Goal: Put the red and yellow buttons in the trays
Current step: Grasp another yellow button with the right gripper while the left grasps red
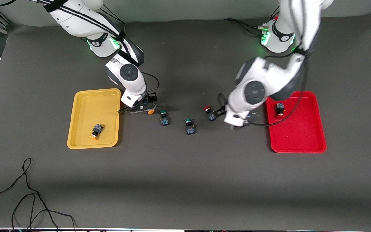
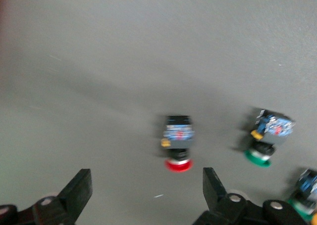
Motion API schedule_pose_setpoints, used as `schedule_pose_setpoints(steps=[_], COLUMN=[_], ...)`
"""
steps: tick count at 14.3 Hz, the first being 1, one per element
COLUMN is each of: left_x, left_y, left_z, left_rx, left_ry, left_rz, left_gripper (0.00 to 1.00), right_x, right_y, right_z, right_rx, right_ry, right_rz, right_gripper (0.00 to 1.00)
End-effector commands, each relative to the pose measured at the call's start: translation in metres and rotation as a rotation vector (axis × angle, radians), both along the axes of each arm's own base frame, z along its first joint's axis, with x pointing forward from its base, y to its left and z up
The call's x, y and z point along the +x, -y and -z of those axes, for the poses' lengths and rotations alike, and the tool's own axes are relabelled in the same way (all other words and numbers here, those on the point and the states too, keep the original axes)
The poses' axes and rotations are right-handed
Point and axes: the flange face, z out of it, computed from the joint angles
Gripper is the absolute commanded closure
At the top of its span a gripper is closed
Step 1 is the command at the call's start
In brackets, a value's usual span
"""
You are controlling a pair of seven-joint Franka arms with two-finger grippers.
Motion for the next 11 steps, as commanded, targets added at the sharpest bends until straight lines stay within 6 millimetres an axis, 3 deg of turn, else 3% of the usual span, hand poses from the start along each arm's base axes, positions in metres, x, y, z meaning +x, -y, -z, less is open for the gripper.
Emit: schedule_pose_setpoints(steps=[1,3,5,7,8,9,10,11], left_x=[-0.001,-0.014,-0.017,-0.027,-0.030,-0.035,-0.036,-0.035], left_y=[0.028,0.048,0.047,0.050,0.048,0.047,0.048,0.048], left_z=[0.047,0.072,0.086,0.095,0.098,0.099,0.097,0.090], left_rx=[-0.011,-0.016,0.012,0.042,0.056,0.069,0.071,0.072], left_ry=[0.010,0.025,0.036,0.041,0.043,0.047,0.047,0.047], left_rz=[-0.064,-0.072,-0.036,0.011,0.028,0.047,0.053,0.051], left_gripper=[0.04,0.07,0.11,0.24,0.35,0.54,0.84,1.00], right_x=[0.006,0.010,0.012,0.020,0.027,0.030,0.034,0.045], right_y=[0.001,0.001,0.002,0.013,0.027,0.036,0.044,0.070], right_z=[-0.008,-0.021,-0.030,-0.051,-0.065,-0.083,-0.103,-0.125], right_rx=[0.001,0.003,0.002,-0.021,-0.049,-0.065,-0.052,-0.014], right_ry=[0.034,0.054,0.055,0.073,0.075,0.072,0.065,0.040], right_rz=[0.029,0.039,0.063,0.081,0.099,0.121,0.121,0.138], right_gripper=[1.00,1.00,1.00,1.00,1.00,1.00,1.00,1.00])
